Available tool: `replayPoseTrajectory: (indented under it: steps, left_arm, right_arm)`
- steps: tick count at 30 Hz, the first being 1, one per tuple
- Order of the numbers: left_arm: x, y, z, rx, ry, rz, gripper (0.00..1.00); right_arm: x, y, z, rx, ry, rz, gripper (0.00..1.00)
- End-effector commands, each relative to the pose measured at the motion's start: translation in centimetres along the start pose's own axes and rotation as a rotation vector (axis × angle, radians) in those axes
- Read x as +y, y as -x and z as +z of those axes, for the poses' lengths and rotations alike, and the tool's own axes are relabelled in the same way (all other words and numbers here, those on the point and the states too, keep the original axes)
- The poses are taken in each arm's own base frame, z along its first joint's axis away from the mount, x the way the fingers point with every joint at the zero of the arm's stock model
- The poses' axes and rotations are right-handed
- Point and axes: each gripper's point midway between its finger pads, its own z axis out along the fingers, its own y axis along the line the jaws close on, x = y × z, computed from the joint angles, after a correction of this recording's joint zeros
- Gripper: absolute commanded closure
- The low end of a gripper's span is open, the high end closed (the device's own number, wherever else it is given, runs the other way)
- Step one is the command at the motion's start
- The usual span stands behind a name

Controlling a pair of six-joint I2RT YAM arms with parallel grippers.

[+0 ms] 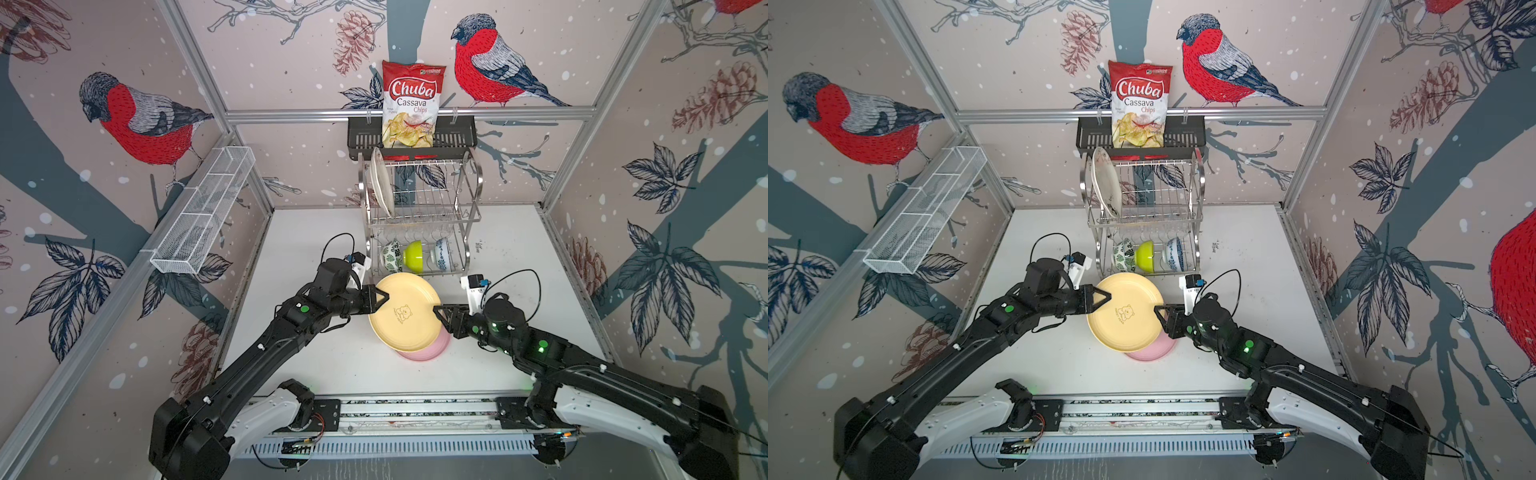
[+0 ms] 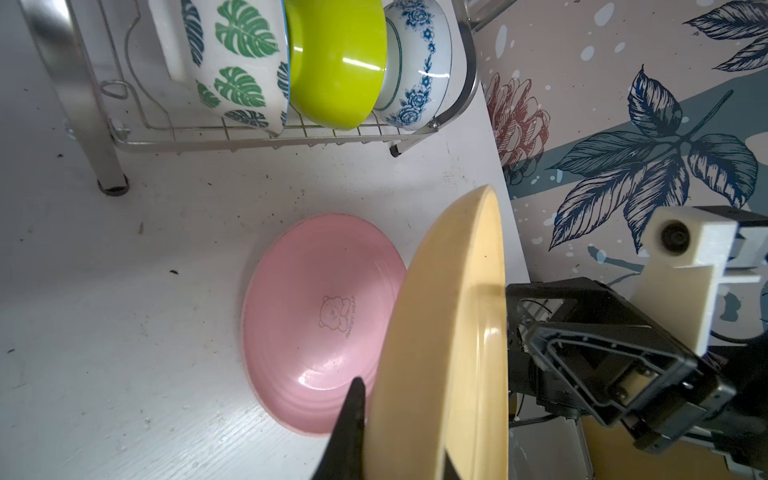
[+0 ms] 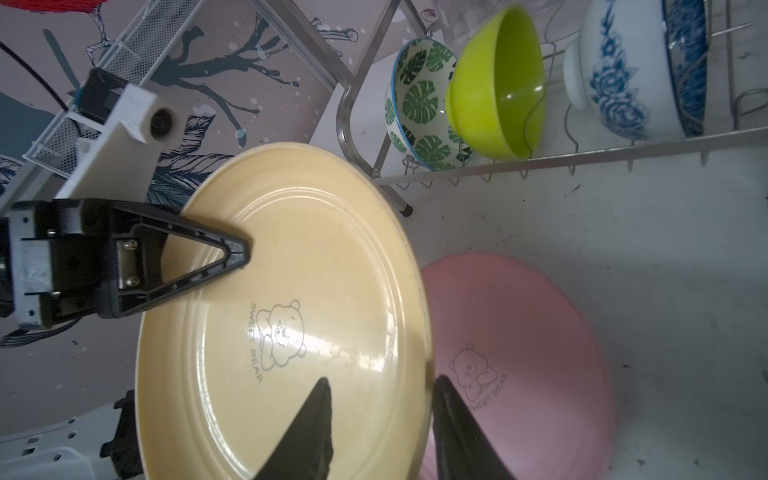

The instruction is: Unload the mixed dishes from the dish rack

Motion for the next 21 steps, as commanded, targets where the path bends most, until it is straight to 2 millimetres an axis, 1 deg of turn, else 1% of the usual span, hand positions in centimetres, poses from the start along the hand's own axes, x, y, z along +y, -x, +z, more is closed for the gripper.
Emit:
replayPoseTrajectory:
  steps: [1,5,7,8,11,12,16,17,19,21]
  left_arm:
    - [-1.4,1.2,-0.2,-0.043,-0.054,0.027,1.0]
    - [-1.3,1.1,-0.2,-0.045,-0.06,0.02,1.0]
    - [-1.2,1.0,0.0,-0.045,-0.06,0.017,1.0]
    - [-1.1,0.9,0.1,-0.042,-0.064,0.015,1.0]
    - [-0.8,0.6,0.4,-0.032,-0.058,0.013,1.0]
    - [-0.7,0.6,0.5,-0.03,-0.056,0.015,0.94]
    - [-0.3,0.6,0.3,-0.045,-0.032,0.019,0.52]
    - [-0.1,0.7,0.2,-0.052,-0.022,0.023,0.44]
    - [0.1,0.9,-0.2,-0.067,0.0,0.028,0.35]
    - [0.4,0.9,-0.4,-0.077,0.022,0.034,0.3]
  right_arm:
    - [0.9,-0.2,0.7,0.034,0.028,0.013,0.7]
    - [0.7,-0.3,1.4,0.047,0.011,0.02,0.91]
    - [0.4,-0.3,1.6,0.046,-0.007,0.031,0.98]
    - [0.3,-0.4,1.7,0.049,-0.008,0.032,1.0]
    - [0.0,-0.5,1.9,0.055,-0.021,0.04,1.0]
    - [-0.2,-0.5,1.9,0.057,-0.029,0.043,1.0]
    - [-1.1,-0.9,1.9,0.069,-0.061,0.051,1.0]
    - [-1.4,-1.1,1.9,0.075,-0.07,0.052,1.0]
    - [-2.0,-1.5,1.9,0.084,-0.091,0.056,1.0]
    - [-2.6,-1.9,1.8,0.098,-0.113,0.06,1.0]
